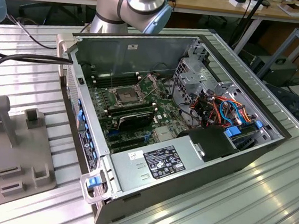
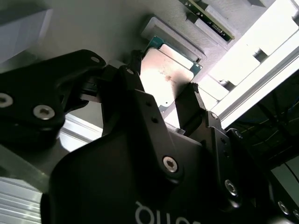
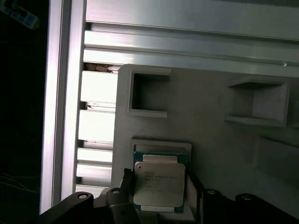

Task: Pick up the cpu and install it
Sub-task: 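Pick up the cpu and move it towards the insertion slot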

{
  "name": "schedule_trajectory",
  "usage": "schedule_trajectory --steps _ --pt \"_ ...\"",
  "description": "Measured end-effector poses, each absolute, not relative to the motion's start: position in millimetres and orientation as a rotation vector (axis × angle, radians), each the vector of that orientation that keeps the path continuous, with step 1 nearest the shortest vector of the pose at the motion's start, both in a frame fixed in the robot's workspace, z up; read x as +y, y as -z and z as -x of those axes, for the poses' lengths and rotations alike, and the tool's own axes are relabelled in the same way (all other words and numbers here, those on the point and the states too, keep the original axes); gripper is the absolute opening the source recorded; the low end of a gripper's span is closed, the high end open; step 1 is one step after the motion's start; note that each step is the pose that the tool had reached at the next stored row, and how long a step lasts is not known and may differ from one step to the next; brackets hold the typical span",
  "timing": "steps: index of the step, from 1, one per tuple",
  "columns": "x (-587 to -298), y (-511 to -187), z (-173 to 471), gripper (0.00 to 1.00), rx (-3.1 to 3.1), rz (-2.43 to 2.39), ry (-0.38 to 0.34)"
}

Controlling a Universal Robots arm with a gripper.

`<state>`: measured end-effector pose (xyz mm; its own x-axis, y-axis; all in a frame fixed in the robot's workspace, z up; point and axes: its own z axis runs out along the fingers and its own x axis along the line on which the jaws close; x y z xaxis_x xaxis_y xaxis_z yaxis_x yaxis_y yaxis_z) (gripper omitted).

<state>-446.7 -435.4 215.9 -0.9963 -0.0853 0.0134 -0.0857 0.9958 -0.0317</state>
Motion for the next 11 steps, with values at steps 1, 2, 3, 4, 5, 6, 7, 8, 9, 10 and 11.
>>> schedule_trajectory --steps 1,2,3,4,5,6,7,8,9,10,11 --pt "-435.4 -218.4 446.7 0.55 -3.126 -0.134 -0.051" --pt "-435.4 -221.2 446.7 0.55 -3.126 -0.134 -0.051" --pt "-435.4 -223.2 446.7 0.55 -3.126 -0.134 -0.050" --pt "-435.4 -225.6 446.7 0.55 -3.126 -0.134 -0.050" --pt "-435.4 -227.4 446.7 0.55 -3.126 -0.134 -0.050" --pt "-435.4 -231.3 446.7 0.55 -3.126 -0.134 -0.050" --pt "-435.4 -233.6 446.7 0.55 -3.126 -0.133 -0.050" --pt "-435.4 -235.3 446.7 0.55 -3.126 -0.133 -0.050" --pt "-435.4 -237.8 446.7 0.55 -3.126 -0.132 -0.050" --pt "-435.4 -239.6 446.7 0.55 -3.126 -0.131 -0.049" --pt "-435.4 -242.6 446.7 0.55 -3.127 -0.129 -0.048"
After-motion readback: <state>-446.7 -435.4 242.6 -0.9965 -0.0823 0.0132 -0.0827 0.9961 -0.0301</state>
